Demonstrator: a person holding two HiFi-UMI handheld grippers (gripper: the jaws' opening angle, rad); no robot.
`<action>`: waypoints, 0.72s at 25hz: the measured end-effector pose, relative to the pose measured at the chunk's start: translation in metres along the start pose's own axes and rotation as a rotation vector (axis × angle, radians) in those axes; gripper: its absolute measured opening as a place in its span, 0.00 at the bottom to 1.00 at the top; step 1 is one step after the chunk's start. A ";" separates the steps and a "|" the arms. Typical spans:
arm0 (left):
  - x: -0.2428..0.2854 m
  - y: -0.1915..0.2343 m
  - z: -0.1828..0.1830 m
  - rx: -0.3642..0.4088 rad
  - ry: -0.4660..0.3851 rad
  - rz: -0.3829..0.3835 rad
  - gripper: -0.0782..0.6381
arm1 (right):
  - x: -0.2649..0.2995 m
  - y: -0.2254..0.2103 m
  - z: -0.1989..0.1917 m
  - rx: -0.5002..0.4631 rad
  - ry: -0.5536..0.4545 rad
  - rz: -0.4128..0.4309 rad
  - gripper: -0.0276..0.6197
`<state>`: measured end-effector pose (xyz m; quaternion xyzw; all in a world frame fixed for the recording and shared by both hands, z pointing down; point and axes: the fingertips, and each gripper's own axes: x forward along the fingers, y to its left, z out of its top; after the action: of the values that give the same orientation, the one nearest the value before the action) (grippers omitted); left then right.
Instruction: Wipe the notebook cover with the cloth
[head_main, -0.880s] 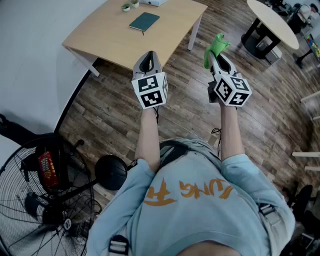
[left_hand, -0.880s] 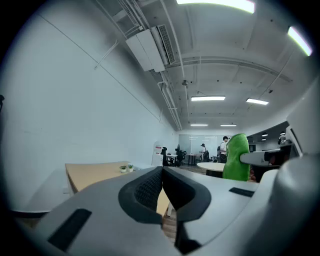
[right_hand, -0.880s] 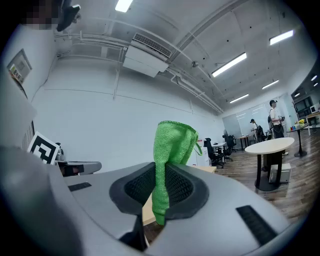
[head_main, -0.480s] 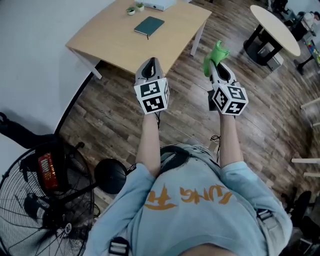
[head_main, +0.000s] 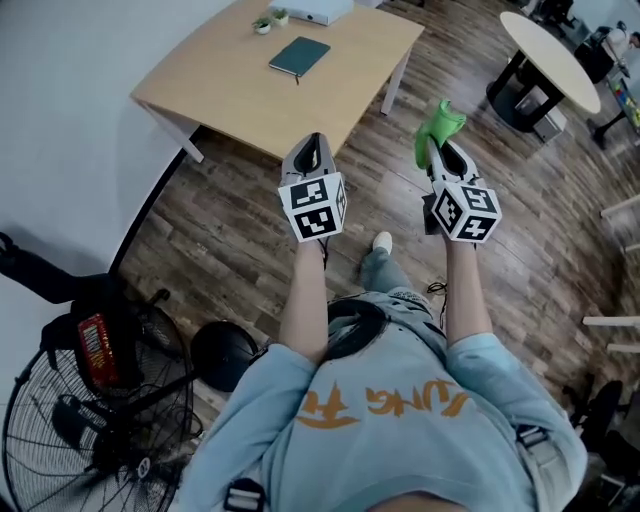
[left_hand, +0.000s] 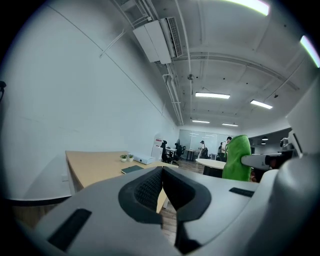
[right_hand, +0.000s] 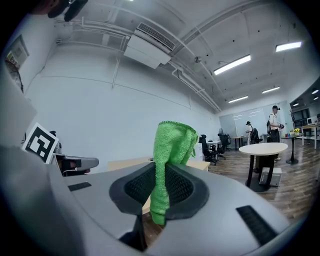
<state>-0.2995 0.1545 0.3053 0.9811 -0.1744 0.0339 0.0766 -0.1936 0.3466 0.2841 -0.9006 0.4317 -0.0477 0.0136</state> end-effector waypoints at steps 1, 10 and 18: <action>0.001 0.002 0.000 -0.002 -0.001 0.004 0.14 | 0.003 0.000 0.001 -0.002 -0.001 0.002 0.11; 0.024 0.029 0.012 0.005 -0.018 0.063 0.14 | 0.042 0.002 0.007 -0.025 -0.024 0.032 0.11; 0.063 0.038 -0.005 0.001 0.030 0.082 0.14 | 0.094 -0.002 -0.006 -0.031 0.006 0.086 0.11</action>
<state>-0.2540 0.0983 0.3211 0.9725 -0.2133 0.0517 0.0774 -0.1342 0.2743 0.2974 -0.8811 0.4709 -0.0431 0.0003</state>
